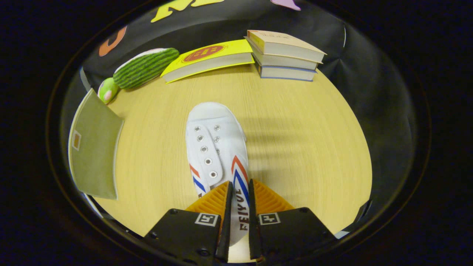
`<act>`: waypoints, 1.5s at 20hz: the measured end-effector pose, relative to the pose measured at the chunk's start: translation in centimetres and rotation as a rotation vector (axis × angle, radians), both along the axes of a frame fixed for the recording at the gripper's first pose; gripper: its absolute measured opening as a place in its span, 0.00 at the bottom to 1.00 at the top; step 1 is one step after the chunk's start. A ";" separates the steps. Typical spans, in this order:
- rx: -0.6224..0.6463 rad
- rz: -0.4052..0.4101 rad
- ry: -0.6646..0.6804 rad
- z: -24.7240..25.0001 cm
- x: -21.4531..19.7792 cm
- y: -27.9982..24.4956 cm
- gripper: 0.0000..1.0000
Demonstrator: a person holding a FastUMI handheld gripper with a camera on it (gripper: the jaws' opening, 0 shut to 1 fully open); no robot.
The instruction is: Open the storage box then place both shoes into the box .Put the left shoe in first, then the right shoe, with the right side of both shoes facing outward in a uniform manner.
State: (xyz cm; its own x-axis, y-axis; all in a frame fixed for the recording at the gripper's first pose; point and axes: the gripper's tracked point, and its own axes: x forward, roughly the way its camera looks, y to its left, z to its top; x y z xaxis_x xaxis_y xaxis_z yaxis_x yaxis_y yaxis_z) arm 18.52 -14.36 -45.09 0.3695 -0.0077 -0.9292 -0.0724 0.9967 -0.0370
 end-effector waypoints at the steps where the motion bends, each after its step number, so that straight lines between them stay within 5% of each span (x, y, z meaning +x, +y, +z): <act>1: -0.001 0.022 0.024 0.1 -0.5 0.3 0.26; 3: -0.034 0.084 0.026 -0.5 -0.4 0.0 0.25; 5: -0.001 0.033 -0.001 -0.4 -0.3 0.2 0.24; 7: 0.080 -0.021 -0.039 0.2 -0.3 0.2 0.06; 15: 0.496 -0.135 -0.085 5.9 -1.2 4.9 0.05; 21: 0.566 -0.118 -0.086 9.9 -1.8 8.8 0.06; 26: 0.712 -0.189 -0.036 13.7 -2.5 13.5 0.06; 30: 0.748 -0.149 -0.078 18.5 -2.5 17.9 0.06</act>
State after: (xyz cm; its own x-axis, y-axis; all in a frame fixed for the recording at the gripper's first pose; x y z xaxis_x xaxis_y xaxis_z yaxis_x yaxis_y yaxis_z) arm 16.03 3.52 -26.60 0.4786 0.5583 -0.6777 0.0402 0.7570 0.6521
